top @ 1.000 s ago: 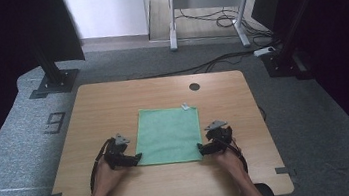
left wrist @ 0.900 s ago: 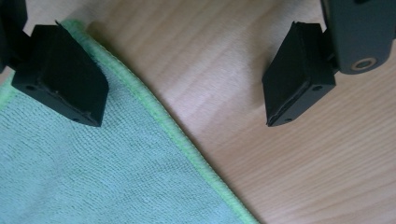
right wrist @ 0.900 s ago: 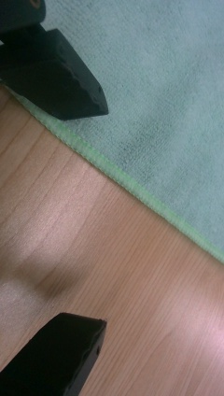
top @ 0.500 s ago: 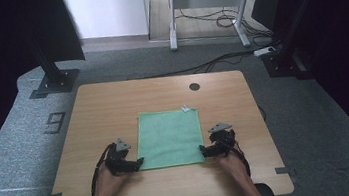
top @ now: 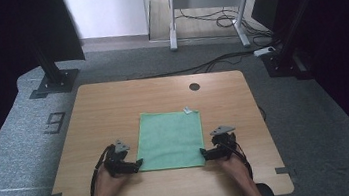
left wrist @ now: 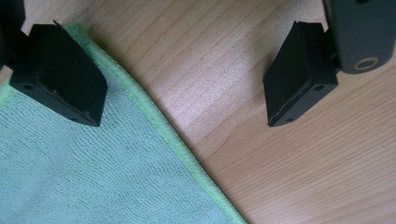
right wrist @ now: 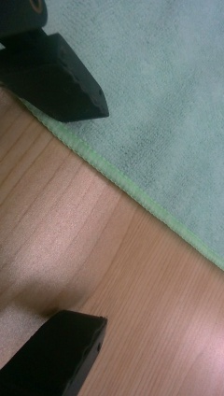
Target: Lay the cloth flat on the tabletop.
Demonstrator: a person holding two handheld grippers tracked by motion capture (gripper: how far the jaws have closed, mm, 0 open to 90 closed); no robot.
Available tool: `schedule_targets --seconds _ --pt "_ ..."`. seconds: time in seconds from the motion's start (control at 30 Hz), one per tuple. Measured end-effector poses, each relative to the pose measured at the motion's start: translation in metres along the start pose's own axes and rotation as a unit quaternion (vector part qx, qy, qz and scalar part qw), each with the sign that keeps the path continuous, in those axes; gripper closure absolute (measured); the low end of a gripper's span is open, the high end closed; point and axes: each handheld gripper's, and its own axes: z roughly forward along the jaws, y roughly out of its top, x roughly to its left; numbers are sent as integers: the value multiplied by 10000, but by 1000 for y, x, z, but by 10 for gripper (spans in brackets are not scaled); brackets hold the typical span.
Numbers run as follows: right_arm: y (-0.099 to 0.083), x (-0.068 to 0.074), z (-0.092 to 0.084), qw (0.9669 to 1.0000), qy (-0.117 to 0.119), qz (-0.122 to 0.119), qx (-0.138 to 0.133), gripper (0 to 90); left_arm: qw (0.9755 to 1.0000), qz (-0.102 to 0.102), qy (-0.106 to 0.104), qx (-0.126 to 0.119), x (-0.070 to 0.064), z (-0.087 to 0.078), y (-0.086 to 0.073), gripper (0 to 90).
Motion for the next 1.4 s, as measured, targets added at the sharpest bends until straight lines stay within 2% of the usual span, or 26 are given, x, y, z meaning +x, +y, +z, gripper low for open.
schedule_targets --seconds 0.07,0.17,0.2,0.23,0.33,0.37,0.47,0.5,0.53,0.57,0.6,0.7,0.87,0.9,0.97,1.03,1.4 --pt "0 0 0 10000 25 8 9 37 10000 5 -25 10 1 -1 0 139" --pt "2 0 -5 10000 31 -79 -10 56 9997 21 -40 -225 4 -11 3 139" --pt "3 0 -7 9999 43 -86 -37 56 9997 21 -40 -225 4 -11 3 138" --pt "4 -1 -9 9999 40 -105 -74 55 9993 -15 -69 -370 8 -19 4 134" --pt "4 -4 -15 9998 2 -119 -126 54 9990 -32 -42 -444 13 -26 2 120" --pt "2 -9 -22 9998 -15 -94 -180 48 9990 -62 12 -437 20 -32 -1 111" --pt "-2 -14 -26 9998 -13 -44 -183 40 9992 -121 56 -373 26 -35 -5 88" --pt "-9 -22 -30 9999 -26 21 -148 20 9996 -133 117 -233 32 -35 -9 75" --pt "-9 -22 -30 9999 -26 21 -148 20 9996 -133 117 -233 32 -35 -9 70" --pt "-11 -24 -31 9999 -23 51 -136 14 9997 -129 156 -104 35 -33 -11 70" --pt "-18 -30 -32 9999 -10 98 -89 0 9996 -45 241 103 36 -29 -14 52" --pt "-26 -37 -32 9999 -75 125 -51 0 9988 121 344 341 36 -22 -17 12" --pt "-29 -45 -31 9994 -98 274 -177 0 9993 105 280 217 36 -19 -19 0" --pt "-32 -48 -29 9994 -149 278 -153 0 9997 39 175 147 38 -18 -21 0" --pt "-35 -50 -28 9994 -169 254 -142 0 9999 -36 94 113 40 -16 -22 0" --pt "-35 -51 -28 9994 -174 278 -145 0 10000 -40 76 26 41 -16 -23 0" --pt "-34 -51 -26 9988 -281 369 -133 0 9999 -52 83 29 40 -15 -22 0"
